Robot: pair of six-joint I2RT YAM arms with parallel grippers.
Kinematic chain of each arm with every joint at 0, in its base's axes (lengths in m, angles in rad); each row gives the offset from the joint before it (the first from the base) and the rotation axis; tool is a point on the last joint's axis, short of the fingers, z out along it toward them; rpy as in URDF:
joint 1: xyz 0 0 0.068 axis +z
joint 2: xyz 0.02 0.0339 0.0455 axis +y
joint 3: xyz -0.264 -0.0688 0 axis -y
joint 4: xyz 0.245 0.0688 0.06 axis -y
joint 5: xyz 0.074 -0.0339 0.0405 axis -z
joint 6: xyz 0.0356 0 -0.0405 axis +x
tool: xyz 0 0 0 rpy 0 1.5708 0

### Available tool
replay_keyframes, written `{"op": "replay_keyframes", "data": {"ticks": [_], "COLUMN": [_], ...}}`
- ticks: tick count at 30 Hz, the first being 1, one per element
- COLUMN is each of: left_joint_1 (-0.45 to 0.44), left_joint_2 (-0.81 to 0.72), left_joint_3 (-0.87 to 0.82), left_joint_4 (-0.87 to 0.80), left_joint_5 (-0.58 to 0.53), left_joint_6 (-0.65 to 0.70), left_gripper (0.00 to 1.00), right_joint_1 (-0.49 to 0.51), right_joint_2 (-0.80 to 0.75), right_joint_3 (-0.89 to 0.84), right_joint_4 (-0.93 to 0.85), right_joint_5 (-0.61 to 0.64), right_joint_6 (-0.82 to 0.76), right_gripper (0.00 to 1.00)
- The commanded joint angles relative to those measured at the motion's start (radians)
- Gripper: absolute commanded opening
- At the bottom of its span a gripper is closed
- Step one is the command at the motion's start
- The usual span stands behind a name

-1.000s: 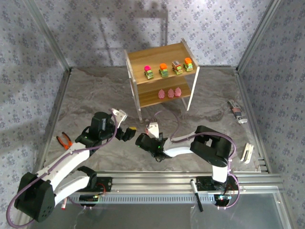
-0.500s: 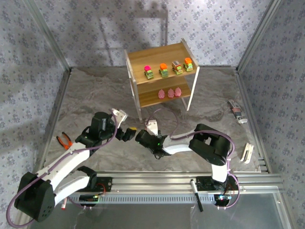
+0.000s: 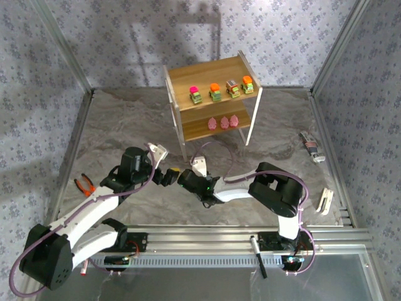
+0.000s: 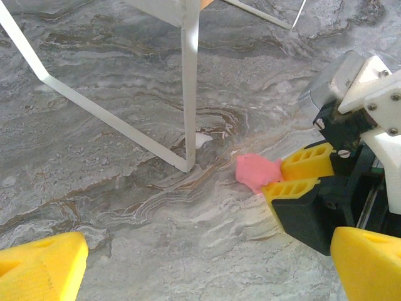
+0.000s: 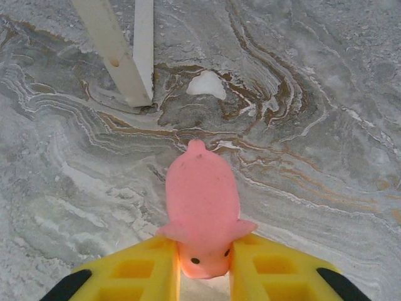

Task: Place and organize the plastic toys onto the shelf

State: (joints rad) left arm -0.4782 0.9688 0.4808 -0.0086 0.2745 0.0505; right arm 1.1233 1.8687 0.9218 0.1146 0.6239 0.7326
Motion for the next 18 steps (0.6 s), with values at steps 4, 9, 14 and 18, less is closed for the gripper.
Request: {"op": "replay_keyframes", "data": {"ticks": [4,9,14,18], "left_joint_1": [-0.010,-0.016,-0.028,-0.036], "left_joint_2": [-0.002,0.004,0.015,0.014], "left_joint_3": [0.012,0.015,0.020,0.015], "left_joint_4": [-0.007,-0.009,-0.007,-0.001], "left_joint_5": [0.026,0.025,0.025,0.021], "left_joint_6": [-0.007,-0.005,-0.004,-0.004], "left_gripper": [1.00,1.00,1.00,1.00], "right_joint_1": [0.001,0.010,0.018,0.022], "right_joint_2": [-0.014,-0.072,-0.138,-0.195], "right_joint_3": [0.002,-0.031,-0.049,-0.052], "right_joint_4": [-0.021,-0.030,-0.059,-0.101], "right_joint_5": [0.020,0.049,0.067,0.092], "right_joint_6": [0.002,0.010,0.010,0.000], "right_gripper": [0.23,0.23,0.22,0.22]}}
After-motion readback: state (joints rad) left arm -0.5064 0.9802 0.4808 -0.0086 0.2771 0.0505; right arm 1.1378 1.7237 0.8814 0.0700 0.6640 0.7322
